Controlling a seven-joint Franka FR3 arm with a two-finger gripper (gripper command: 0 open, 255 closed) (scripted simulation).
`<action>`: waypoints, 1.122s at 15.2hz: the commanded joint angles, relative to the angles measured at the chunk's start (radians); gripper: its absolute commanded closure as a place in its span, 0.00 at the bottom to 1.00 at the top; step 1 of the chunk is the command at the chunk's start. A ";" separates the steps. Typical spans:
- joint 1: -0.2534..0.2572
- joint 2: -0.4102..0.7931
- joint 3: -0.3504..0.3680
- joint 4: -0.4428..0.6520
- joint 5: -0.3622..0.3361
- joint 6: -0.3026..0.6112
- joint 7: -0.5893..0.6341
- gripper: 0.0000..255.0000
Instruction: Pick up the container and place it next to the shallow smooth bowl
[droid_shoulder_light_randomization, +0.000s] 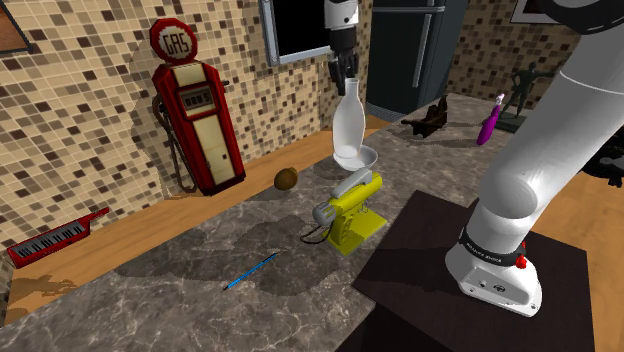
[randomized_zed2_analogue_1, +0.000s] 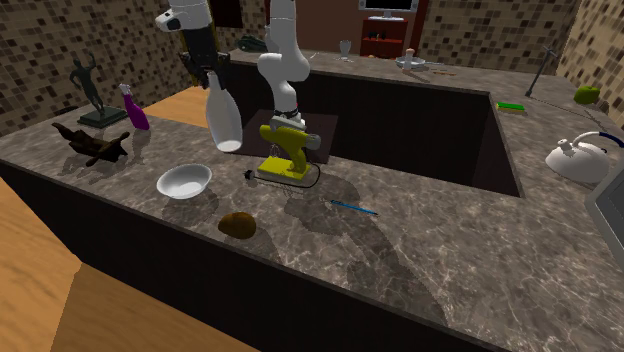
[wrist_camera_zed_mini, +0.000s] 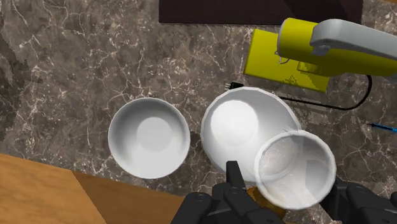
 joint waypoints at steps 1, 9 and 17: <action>0.000 0.002 0.000 -0.029 0.000 0.032 0.001 1.00; 0.000 0.004 0.001 -0.135 0.000 0.139 0.002 1.00; 0.001 0.019 0.001 -0.226 -0.001 0.246 0.004 1.00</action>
